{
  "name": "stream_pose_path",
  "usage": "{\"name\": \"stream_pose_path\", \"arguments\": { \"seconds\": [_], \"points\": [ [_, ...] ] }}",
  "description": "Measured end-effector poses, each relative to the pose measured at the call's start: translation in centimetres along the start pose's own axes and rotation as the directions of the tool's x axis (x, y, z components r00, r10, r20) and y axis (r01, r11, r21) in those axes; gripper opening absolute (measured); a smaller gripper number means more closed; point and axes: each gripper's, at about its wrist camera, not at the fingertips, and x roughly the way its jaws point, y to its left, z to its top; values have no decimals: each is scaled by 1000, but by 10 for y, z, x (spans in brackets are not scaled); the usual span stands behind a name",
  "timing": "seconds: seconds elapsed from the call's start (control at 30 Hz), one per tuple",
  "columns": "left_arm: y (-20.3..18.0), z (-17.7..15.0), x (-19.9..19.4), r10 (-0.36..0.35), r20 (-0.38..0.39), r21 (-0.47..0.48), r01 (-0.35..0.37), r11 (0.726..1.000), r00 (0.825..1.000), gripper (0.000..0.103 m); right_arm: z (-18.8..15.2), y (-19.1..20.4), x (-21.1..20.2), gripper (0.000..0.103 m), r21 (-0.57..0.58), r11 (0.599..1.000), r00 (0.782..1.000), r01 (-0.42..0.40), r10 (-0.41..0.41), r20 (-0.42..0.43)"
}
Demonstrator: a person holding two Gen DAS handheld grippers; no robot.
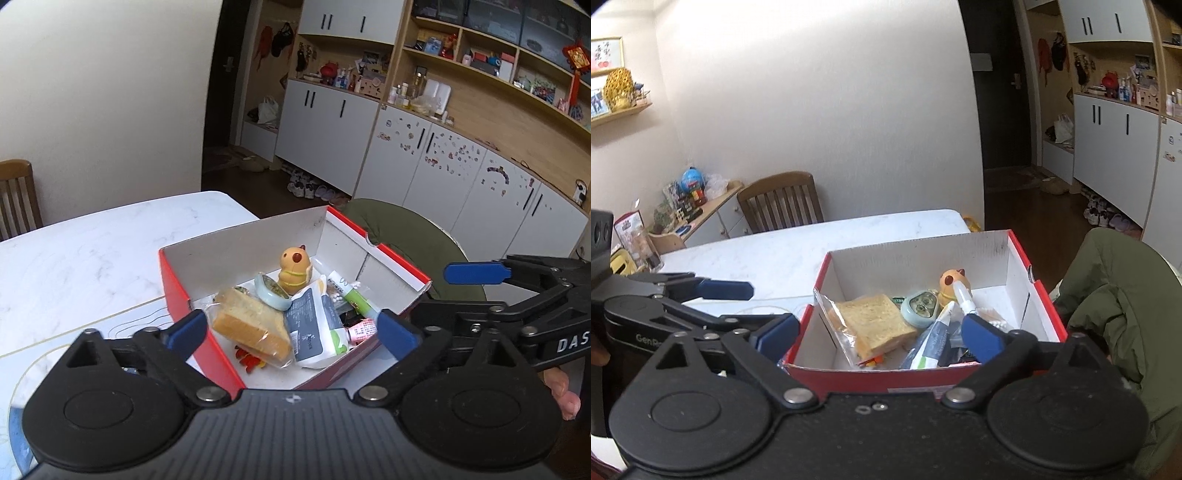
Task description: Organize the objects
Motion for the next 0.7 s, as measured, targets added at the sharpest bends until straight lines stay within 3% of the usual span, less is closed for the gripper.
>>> {"name": "stream_pose_path", "arguments": {
  "seconds": [0.3,0.43,0.7],
  "points": [
    [6,-7,-16,-40,15,-2,40,999,999,103,-7,11,-9,102,27,999,999,33,-34,22],
    [2,-9,-21,-5,29,38,4,999,1000,103,-13,15,-13,102,34,998,998,46,-47,31],
    [1,-13,-22,-4,15,54,3,999,1000,103,-22,22,-18,102,39,997,997,64,-65,32]
  ]
}}
